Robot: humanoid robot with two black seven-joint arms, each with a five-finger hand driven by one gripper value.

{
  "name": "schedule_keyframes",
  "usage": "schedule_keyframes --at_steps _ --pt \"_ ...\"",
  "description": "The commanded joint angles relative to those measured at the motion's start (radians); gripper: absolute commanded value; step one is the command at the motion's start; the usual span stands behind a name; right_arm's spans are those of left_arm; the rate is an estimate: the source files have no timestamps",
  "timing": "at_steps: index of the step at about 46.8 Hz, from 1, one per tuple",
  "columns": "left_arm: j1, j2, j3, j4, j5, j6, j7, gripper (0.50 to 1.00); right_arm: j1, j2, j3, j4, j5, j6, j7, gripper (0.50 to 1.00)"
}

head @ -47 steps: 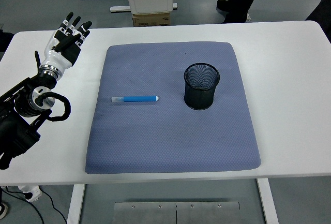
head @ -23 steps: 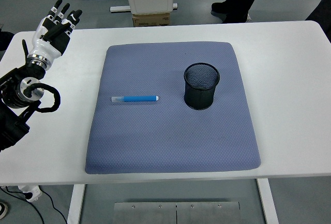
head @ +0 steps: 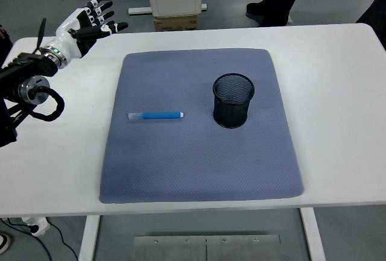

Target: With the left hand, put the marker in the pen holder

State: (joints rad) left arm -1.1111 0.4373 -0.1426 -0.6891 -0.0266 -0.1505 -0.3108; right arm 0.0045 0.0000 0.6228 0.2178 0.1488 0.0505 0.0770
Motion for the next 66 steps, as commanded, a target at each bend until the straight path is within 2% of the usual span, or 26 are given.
schedule_keyframes --at_steps 1,2,6,12,19,26,30,33,47,66 --pt "-0.044 0.020 0.089 -0.016 0.001 0.000 0.001 1.000 0.000 0.000 0.000 0.000 0.000 0.000 0.000 1.000" --pt "-0.044 0.020 0.089 -0.017 0.001 0.000 0.001 1.000 0.000 0.000 0.000 0.000 0.000 0.000 0.000 1.000" --pt "-0.113 0.050 0.234 -0.056 0.002 -0.009 -0.001 1.000 0.000 0.000 0.000 0.000 0.000 0.000 0.000 1.000" --pt "-0.226 0.054 0.472 -0.141 0.004 -0.009 -0.008 1.000 0.000 0.000 0.000 0.000 0.000 0.000 0.000 1.000" --pt "-0.338 0.037 0.701 -0.190 0.007 -0.011 -0.062 1.000 0.000 0.000 0.000 0.000 0.000 0.000 0.000 1.000" --pt "-0.421 0.009 0.831 -0.243 0.092 -0.011 -0.093 1.000 0.000 0.000 0.000 0.000 0.000 0.000 0.000 1.000" --pt "-0.452 0.005 0.865 -0.265 0.174 -0.011 -0.136 1.000 0.000 0.000 0.000 0.000 0.000 0.000 0.000 1.000" --pt "-0.469 0.005 0.883 -0.270 0.232 -0.011 -0.149 1.000 0.000 0.000 0.000 0.000 0.000 0.000 0.000 1.000" --pt "-0.478 -0.022 0.965 -0.273 0.405 -0.001 -0.148 1.000 0.000 0.000 0.000 0.000 0.000 0.000 0.000 1.000" --pt "-0.461 -0.115 0.982 -0.268 0.433 0.002 -0.148 1.000 0.000 0.000 0.000 0.000 0.000 0.000 0.000 1.000"
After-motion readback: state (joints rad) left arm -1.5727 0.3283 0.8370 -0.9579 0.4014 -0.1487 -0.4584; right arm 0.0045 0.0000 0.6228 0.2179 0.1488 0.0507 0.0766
